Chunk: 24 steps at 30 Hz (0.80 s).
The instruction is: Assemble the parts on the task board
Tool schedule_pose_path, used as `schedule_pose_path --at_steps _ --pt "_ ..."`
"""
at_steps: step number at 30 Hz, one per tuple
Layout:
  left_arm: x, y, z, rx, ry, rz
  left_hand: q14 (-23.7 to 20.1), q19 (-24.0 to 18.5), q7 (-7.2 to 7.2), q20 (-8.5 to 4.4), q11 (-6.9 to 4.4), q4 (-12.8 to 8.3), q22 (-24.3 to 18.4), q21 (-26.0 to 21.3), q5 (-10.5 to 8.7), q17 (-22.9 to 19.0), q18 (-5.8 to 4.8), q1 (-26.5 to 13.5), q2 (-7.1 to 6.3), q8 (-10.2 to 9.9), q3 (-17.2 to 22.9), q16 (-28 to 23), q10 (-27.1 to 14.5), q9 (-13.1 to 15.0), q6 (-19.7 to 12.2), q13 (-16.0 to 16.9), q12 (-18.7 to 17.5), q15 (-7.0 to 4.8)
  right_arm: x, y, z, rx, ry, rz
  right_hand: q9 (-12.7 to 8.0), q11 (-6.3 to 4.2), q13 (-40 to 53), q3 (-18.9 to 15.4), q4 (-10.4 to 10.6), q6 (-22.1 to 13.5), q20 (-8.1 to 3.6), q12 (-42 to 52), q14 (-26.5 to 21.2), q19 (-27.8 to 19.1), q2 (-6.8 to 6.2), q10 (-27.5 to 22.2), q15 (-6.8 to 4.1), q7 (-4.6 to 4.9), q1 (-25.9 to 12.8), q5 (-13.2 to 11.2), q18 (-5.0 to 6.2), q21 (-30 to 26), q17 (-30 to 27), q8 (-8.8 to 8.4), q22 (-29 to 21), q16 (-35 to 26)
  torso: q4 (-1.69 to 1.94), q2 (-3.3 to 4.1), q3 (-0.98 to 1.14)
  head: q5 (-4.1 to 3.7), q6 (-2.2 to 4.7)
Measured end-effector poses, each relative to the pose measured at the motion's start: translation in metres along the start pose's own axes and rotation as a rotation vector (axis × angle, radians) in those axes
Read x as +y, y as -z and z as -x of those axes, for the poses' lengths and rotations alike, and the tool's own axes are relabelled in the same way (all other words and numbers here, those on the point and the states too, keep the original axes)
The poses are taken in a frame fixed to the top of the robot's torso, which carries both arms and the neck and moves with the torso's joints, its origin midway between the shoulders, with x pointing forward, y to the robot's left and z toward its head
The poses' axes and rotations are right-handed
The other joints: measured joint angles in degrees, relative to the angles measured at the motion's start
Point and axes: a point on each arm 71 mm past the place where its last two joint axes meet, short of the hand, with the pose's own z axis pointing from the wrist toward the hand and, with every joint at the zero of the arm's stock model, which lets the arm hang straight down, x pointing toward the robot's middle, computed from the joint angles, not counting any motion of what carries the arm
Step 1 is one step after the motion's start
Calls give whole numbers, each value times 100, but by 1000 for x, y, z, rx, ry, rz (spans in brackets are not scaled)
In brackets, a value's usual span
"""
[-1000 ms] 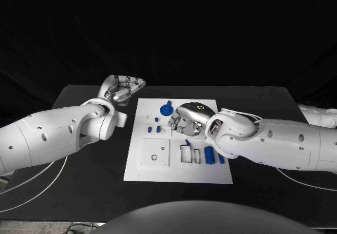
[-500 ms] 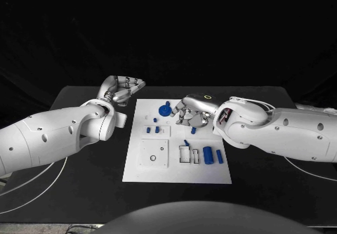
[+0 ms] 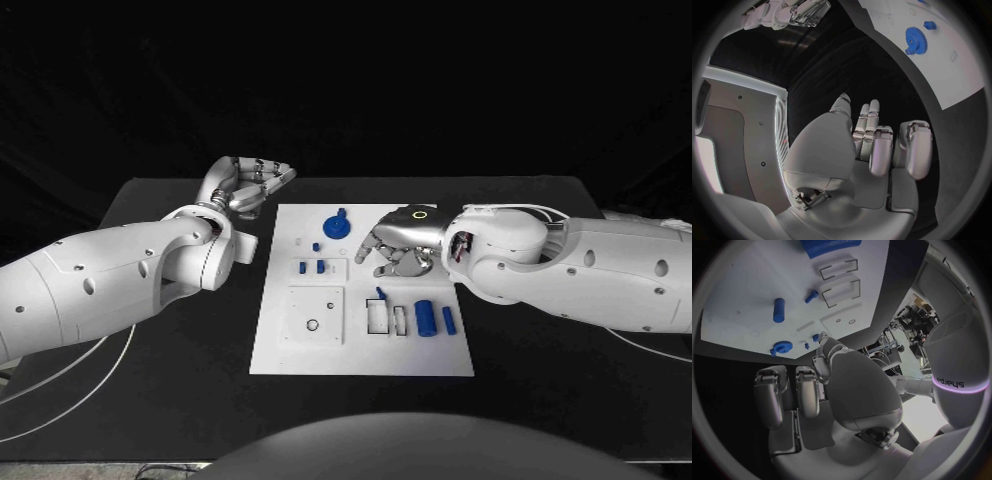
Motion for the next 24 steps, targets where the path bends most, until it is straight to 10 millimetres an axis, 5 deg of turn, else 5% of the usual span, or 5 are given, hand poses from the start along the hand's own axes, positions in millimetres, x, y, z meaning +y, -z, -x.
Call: schedule_pose_path --at_steps 10,24 --pt "0 0 -1 5 -5 -3 0 0 0 0 0 0 0 0 0 0 0 0 0 0 0 0 0 0 0 0 0 0 0 1 -8 50 39 1 74 -17 -266 -48 48 96 1 -783 0 -1 -19 -1329 0 32 -84 -64 0 0 -1 50 -1 0 -1 3 -4 -15 -2" --pt "0 0 -2 7 -7 -4 0 0 0 0 0 0 0 0 0 0 0 0 0 0 0 0 0 0 0 0 0 0 0 -4 -25 105 116 9 179 -107 -746 26 -26 331 -59 -1496 0 17 -11 -2130 -41 81 -31 -63 0 0 -1 133 -1 0 1 7 -4 -36 -7"
